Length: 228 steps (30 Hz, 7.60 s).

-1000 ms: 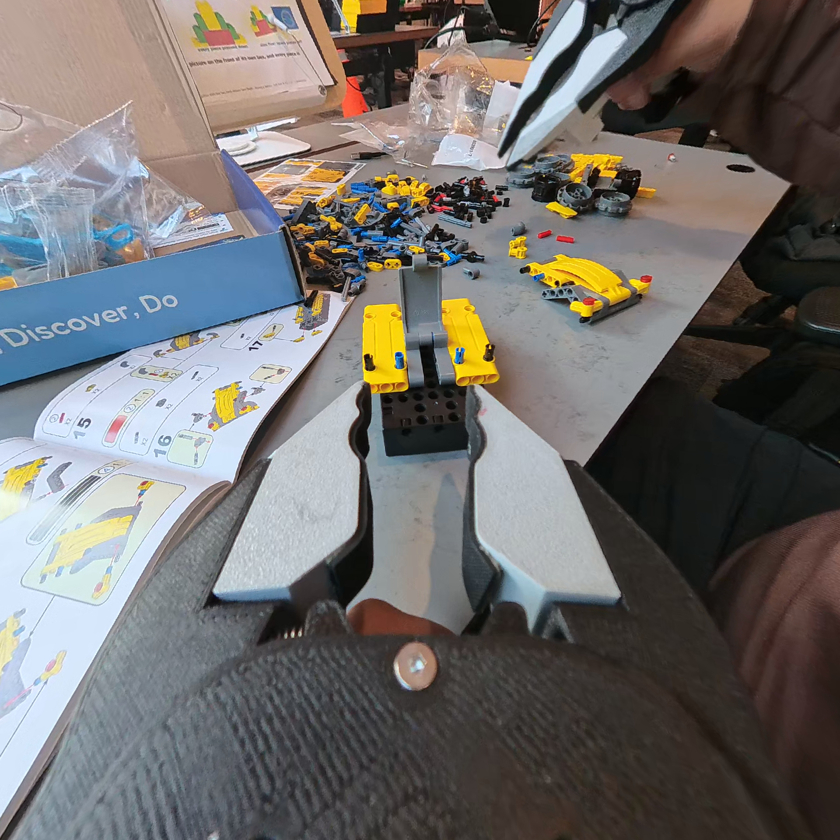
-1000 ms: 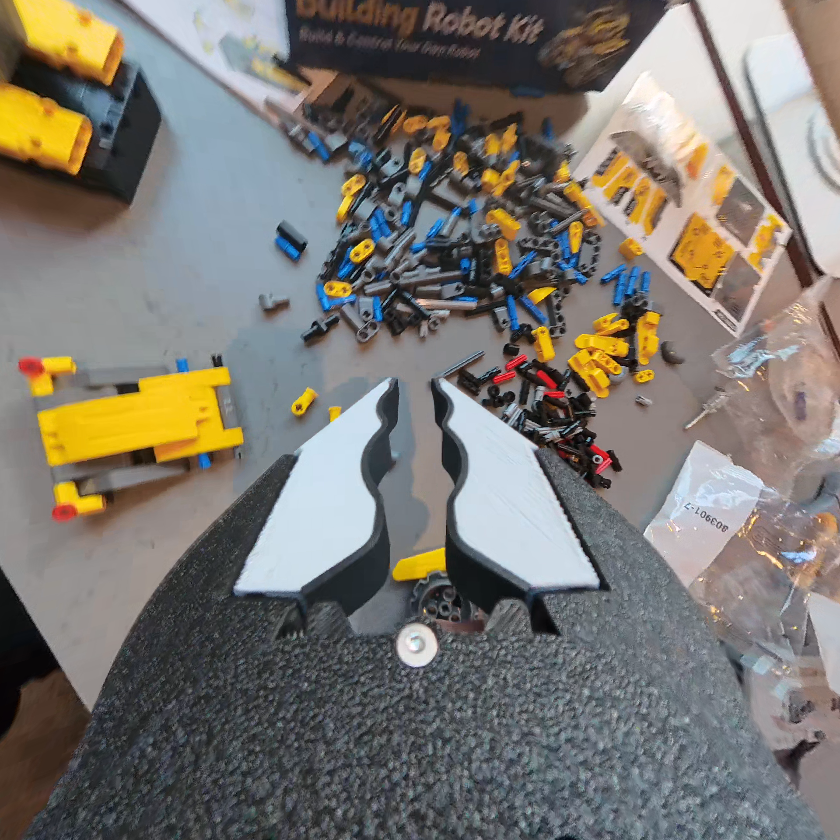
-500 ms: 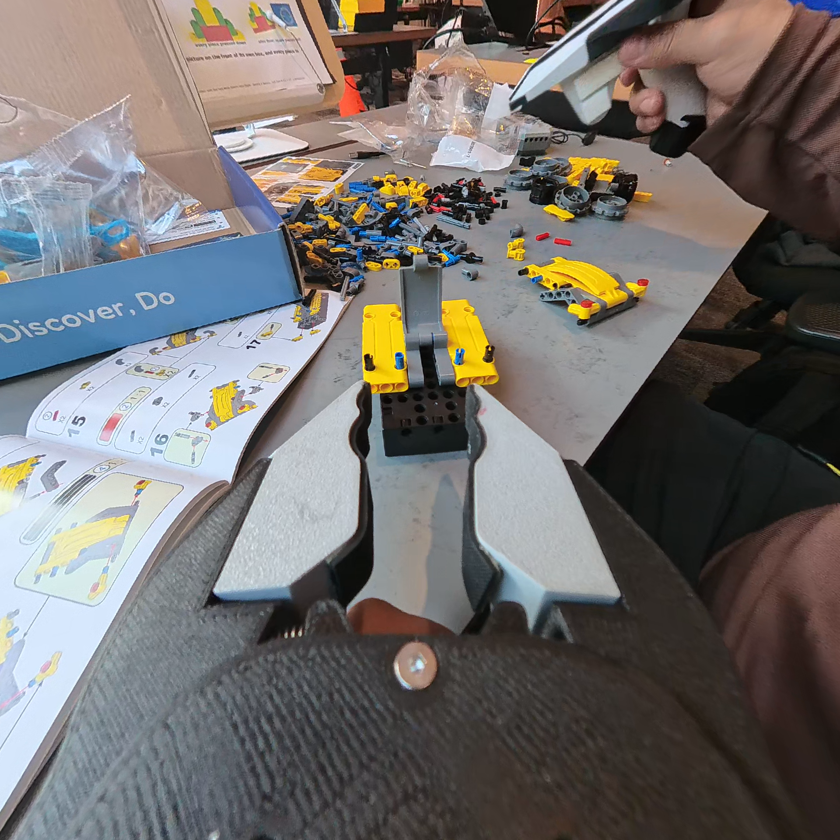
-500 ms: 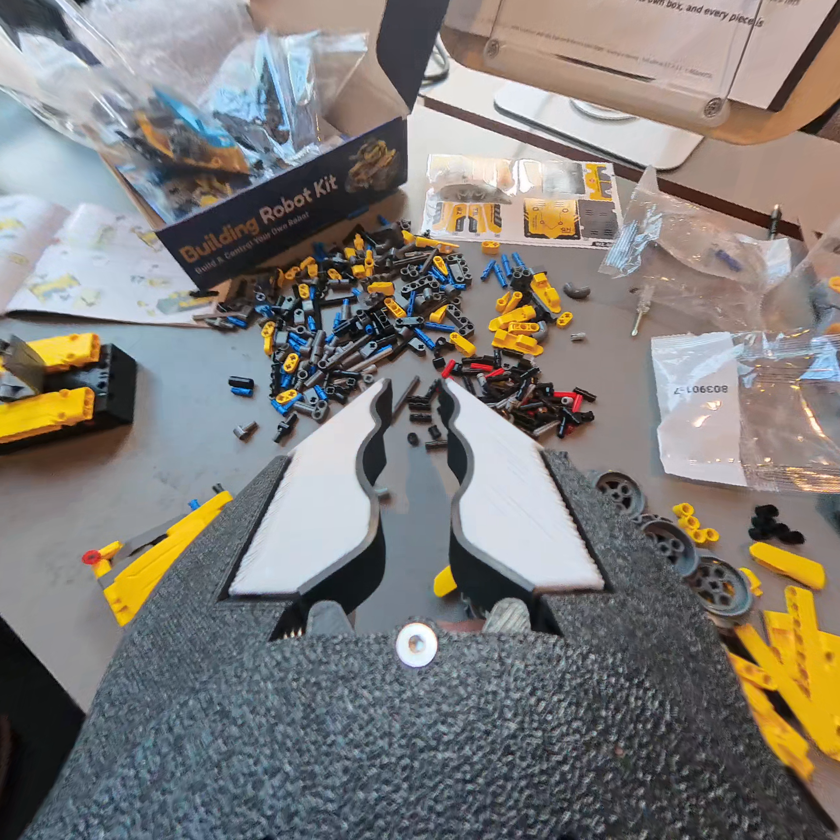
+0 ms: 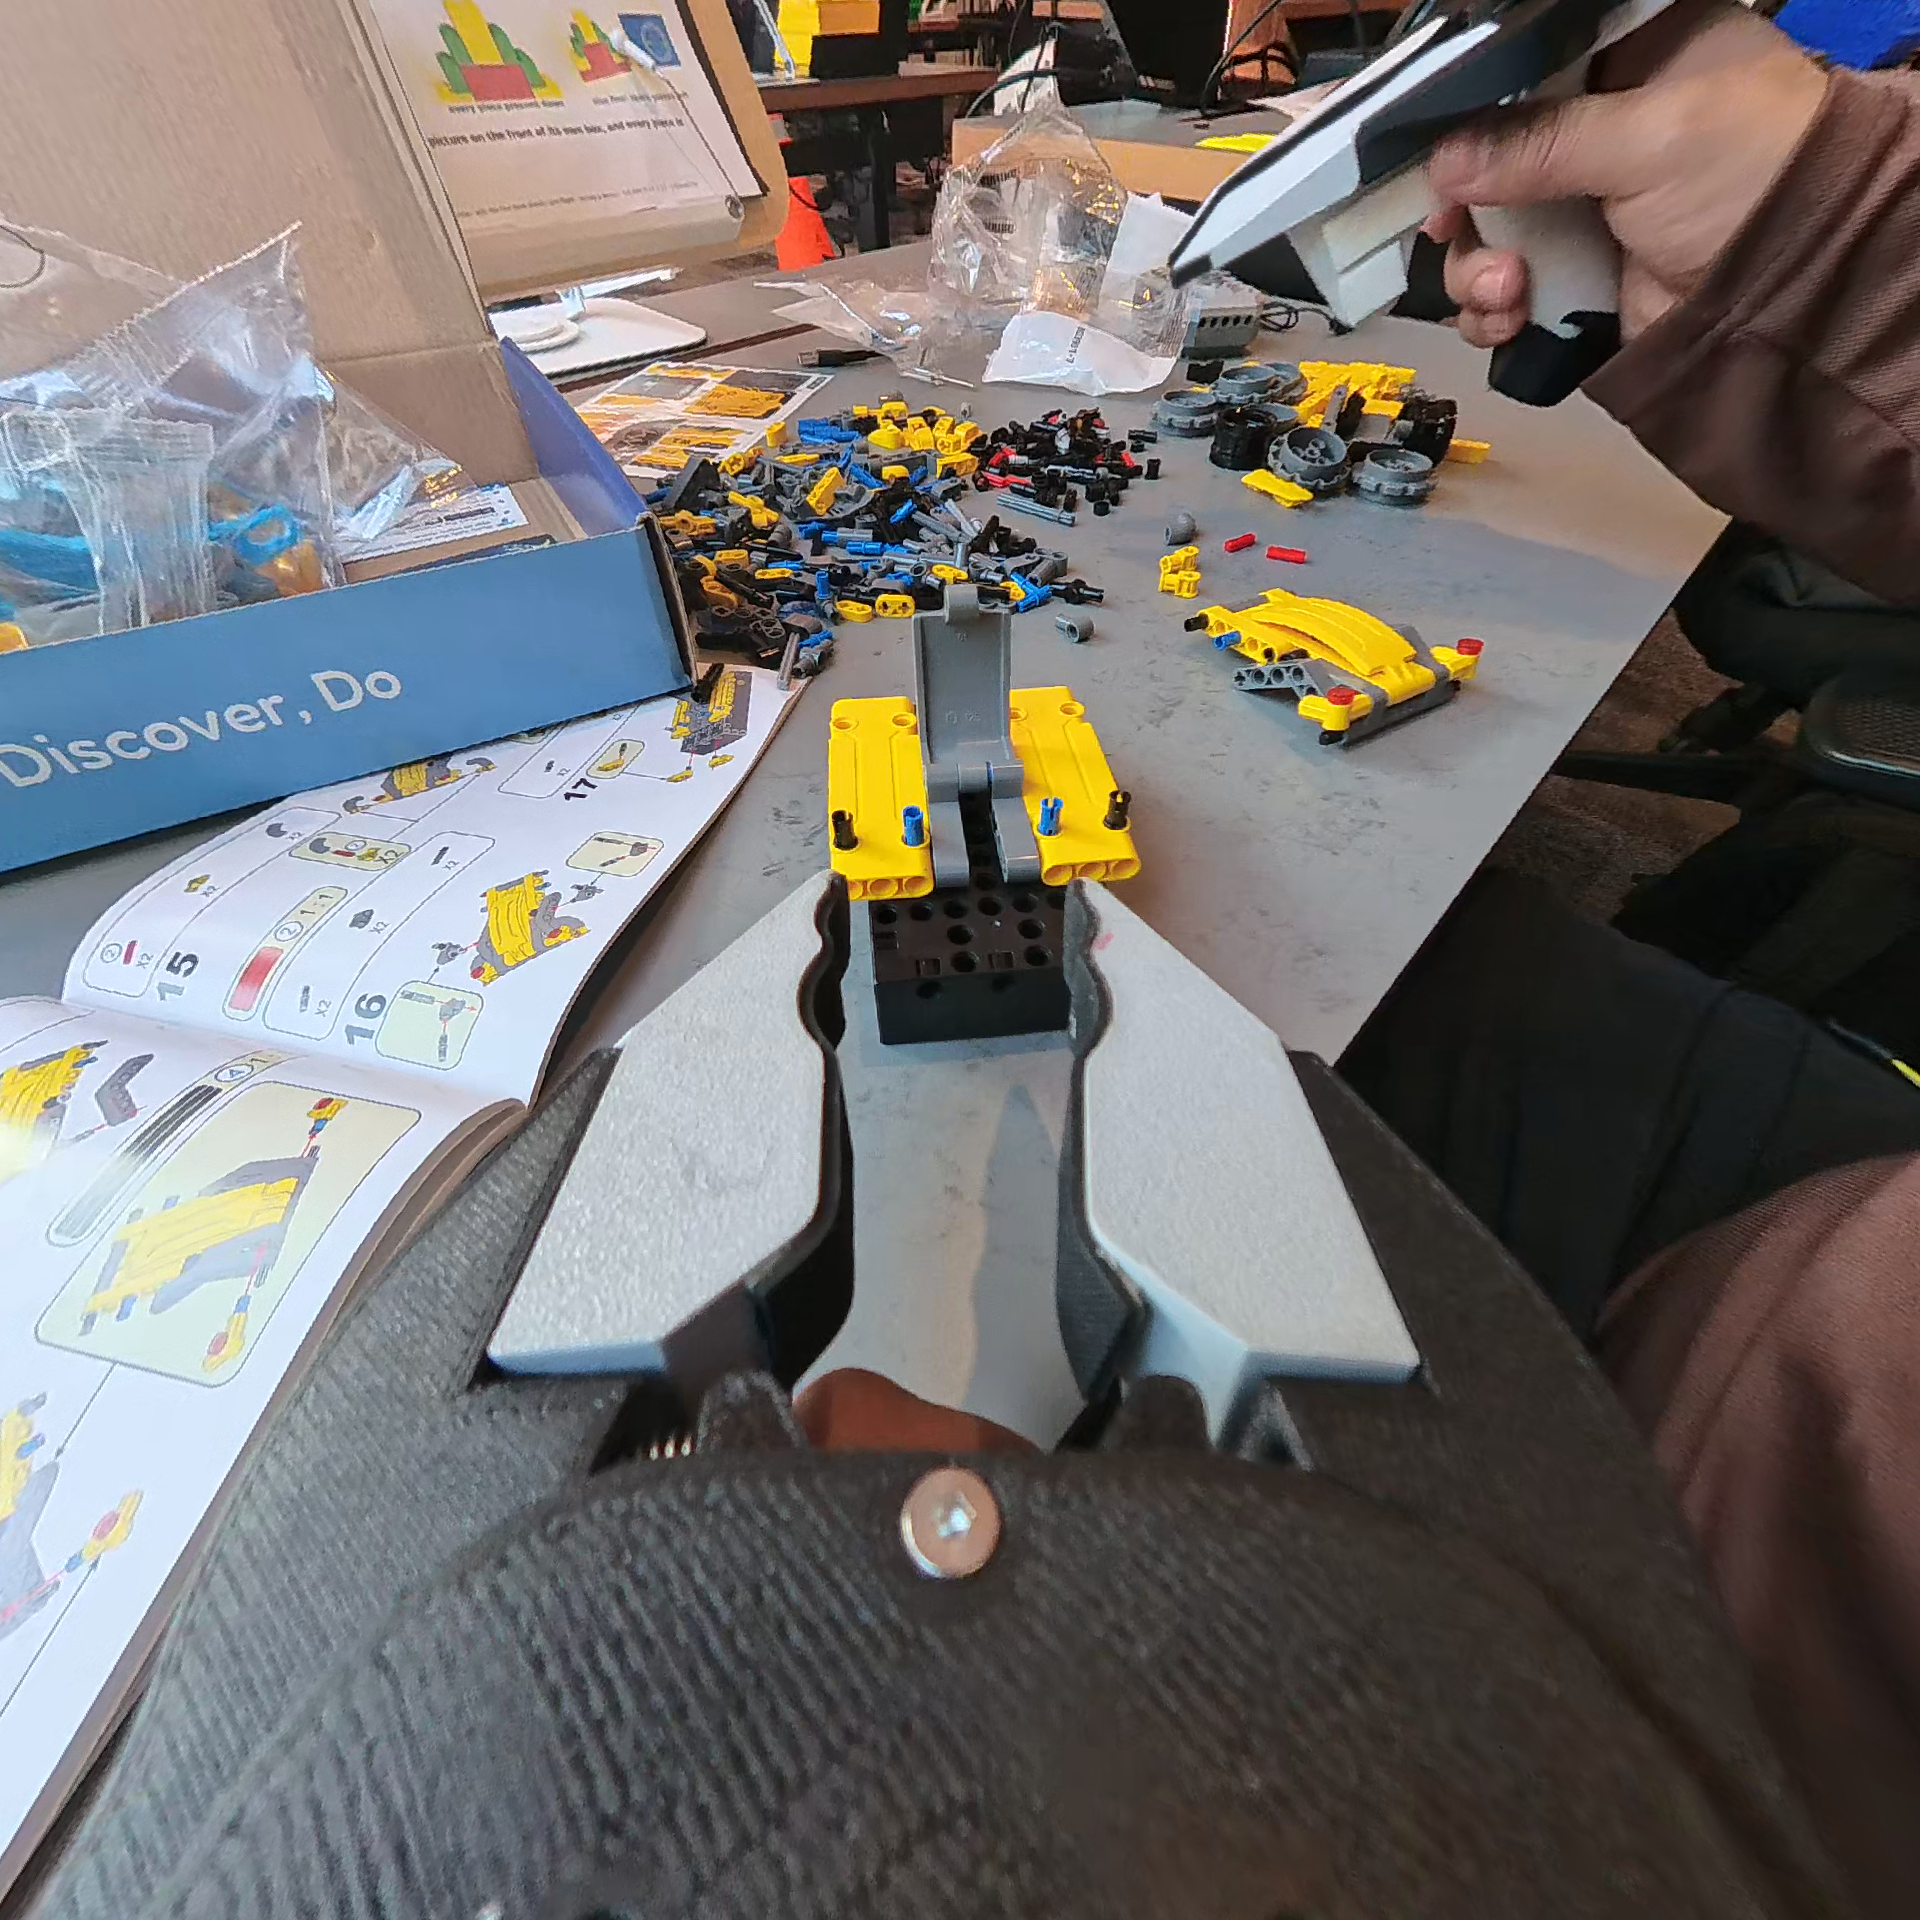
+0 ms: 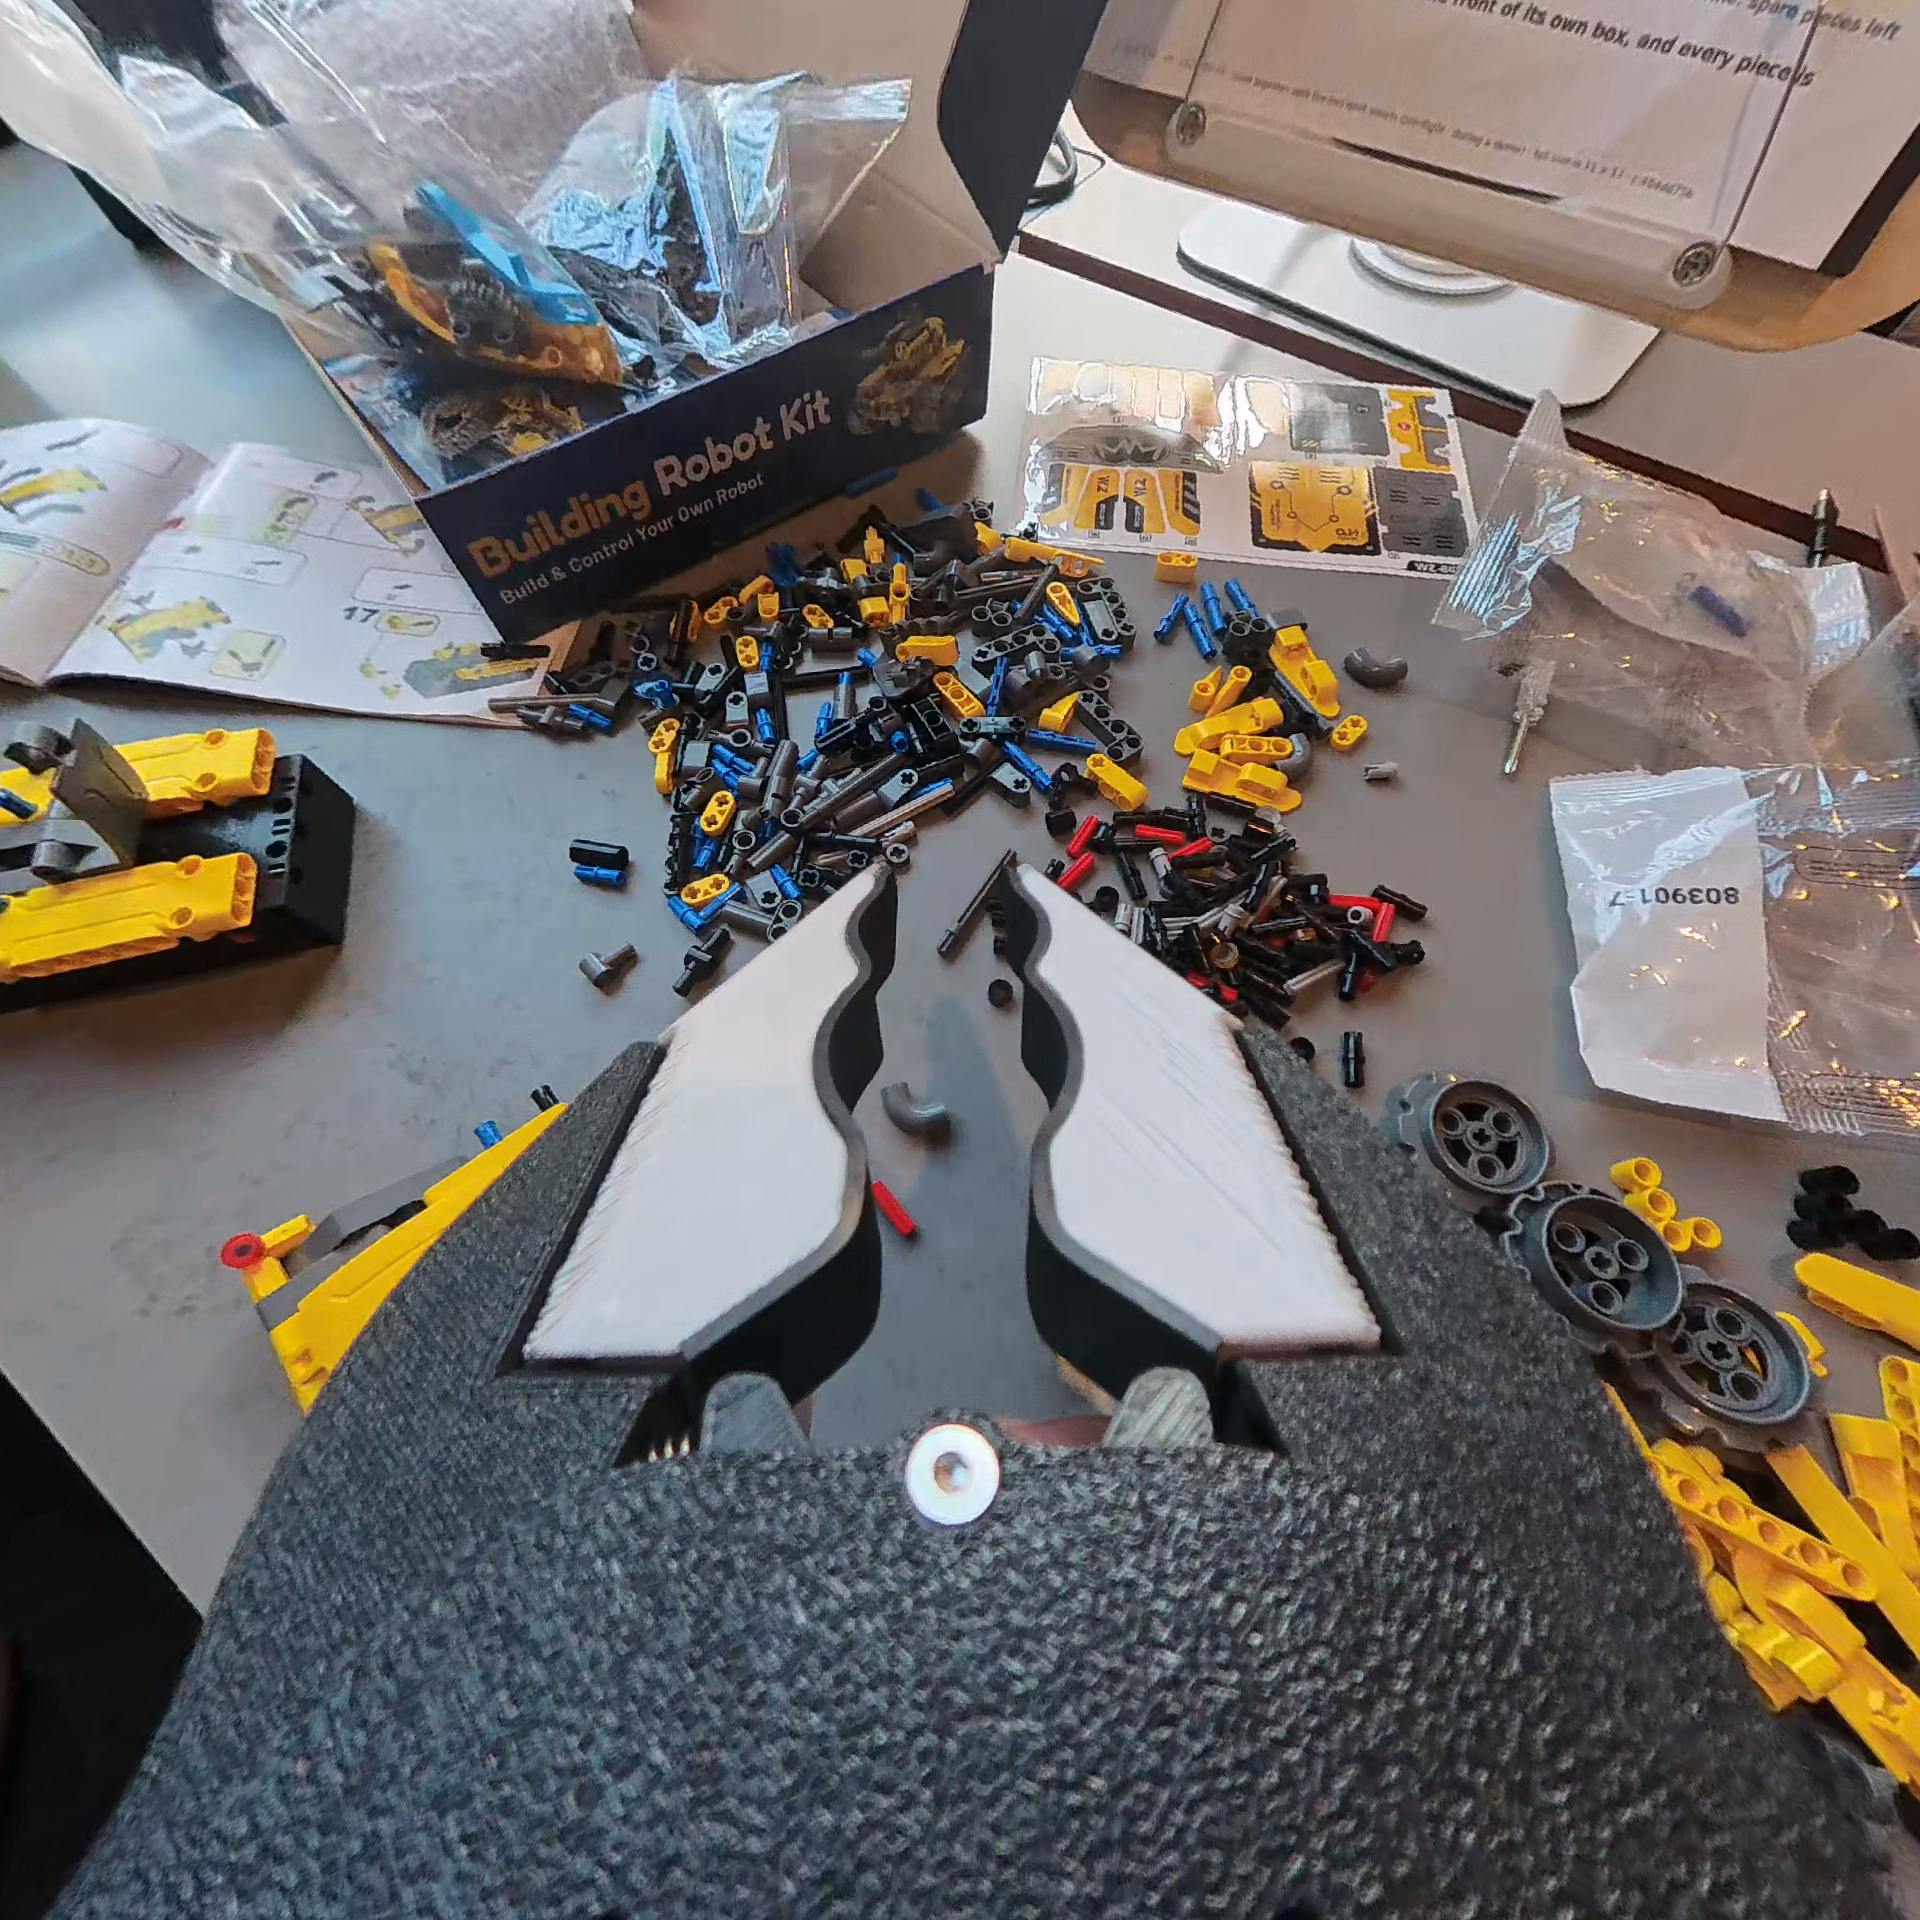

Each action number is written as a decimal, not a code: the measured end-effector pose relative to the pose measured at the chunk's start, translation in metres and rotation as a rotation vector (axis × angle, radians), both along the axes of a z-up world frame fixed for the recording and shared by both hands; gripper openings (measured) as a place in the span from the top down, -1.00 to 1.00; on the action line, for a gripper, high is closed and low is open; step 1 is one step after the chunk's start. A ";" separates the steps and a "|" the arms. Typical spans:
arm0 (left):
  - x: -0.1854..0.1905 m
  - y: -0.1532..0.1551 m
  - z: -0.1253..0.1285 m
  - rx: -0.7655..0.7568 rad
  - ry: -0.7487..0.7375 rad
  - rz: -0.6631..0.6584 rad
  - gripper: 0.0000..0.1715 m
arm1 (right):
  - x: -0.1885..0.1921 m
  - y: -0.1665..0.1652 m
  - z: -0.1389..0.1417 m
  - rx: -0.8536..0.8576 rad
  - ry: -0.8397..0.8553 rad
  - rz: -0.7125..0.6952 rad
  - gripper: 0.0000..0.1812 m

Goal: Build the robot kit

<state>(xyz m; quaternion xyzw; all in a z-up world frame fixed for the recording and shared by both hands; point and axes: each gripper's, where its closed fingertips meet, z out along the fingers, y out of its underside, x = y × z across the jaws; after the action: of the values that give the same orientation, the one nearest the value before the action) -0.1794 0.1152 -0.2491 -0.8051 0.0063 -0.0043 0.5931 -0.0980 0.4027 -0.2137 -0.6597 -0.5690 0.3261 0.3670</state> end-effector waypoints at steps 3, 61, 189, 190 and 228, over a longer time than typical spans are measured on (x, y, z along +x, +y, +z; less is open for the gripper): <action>0.000 0.000 0.000 0.000 0.005 0.000 0.54 | 0.000 0.000 0.003 -0.037 0.026 -0.003 0.76; 0.000 0.001 -0.002 -0.013 0.021 0.008 0.55 | 0.020 0.019 0.030 -0.095 0.142 -0.085 0.99; -0.010 0.003 0.026 0.068 0.114 -0.039 0.30 | -0.009 -0.114 -0.025 -0.140 0.065 0.358 0.73; -0.014 0.003 0.026 0.060 0.111 -0.028 0.31 | -0.007 -0.115 -0.024 -0.146 0.073 0.357 0.73; 0.003 -0.004 0.021 0.115 -0.045 -0.099 0.42 | 0.020 -0.086 -0.018 0.394 0.127 0.110 0.95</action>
<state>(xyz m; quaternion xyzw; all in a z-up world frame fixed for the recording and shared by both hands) -0.1765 0.1111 -0.2276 -0.7681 0.0333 -0.0513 0.6374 -0.0779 0.3164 -0.2316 -0.5212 -0.6327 0.2693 0.5056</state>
